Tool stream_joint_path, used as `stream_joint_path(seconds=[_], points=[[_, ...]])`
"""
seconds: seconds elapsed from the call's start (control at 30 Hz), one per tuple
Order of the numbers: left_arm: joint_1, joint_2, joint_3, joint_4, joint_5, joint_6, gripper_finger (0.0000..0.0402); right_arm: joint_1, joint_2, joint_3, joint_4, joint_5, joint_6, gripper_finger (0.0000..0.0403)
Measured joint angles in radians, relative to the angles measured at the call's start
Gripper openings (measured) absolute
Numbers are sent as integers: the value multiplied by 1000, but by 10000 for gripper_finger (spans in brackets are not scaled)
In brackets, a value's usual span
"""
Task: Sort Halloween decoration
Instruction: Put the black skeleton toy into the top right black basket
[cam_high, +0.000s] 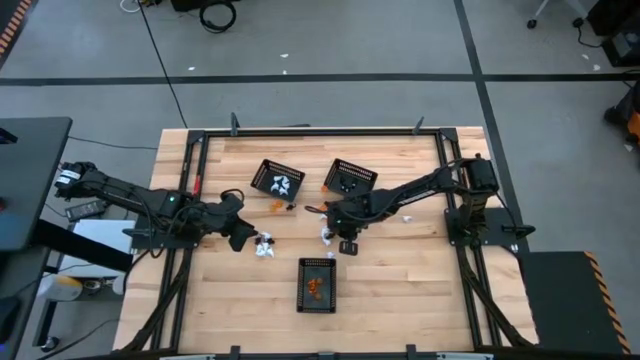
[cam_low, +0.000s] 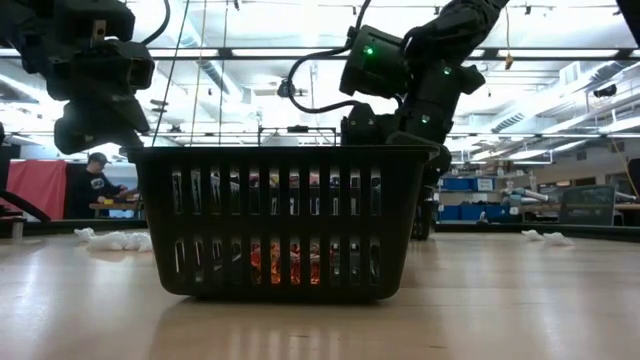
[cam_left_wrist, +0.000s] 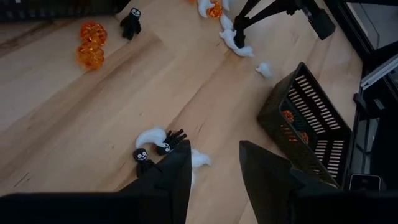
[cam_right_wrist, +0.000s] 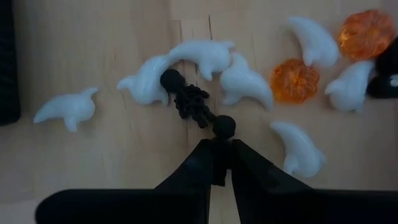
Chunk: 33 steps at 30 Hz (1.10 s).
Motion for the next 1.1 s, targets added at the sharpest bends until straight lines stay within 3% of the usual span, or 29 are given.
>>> stream_joint_path(seconds=[0.67,0.9,1.1], points=[[0,0,0,5,-4,2,142,-42,-9,115,-104,-83,-17,50],[0,0,0,5,-5,5,142,-144,-82,129,-128,-75,-13,50],[0,0,0,5,-30,-1,142,-262,-161,130,-123,7,2,50]])
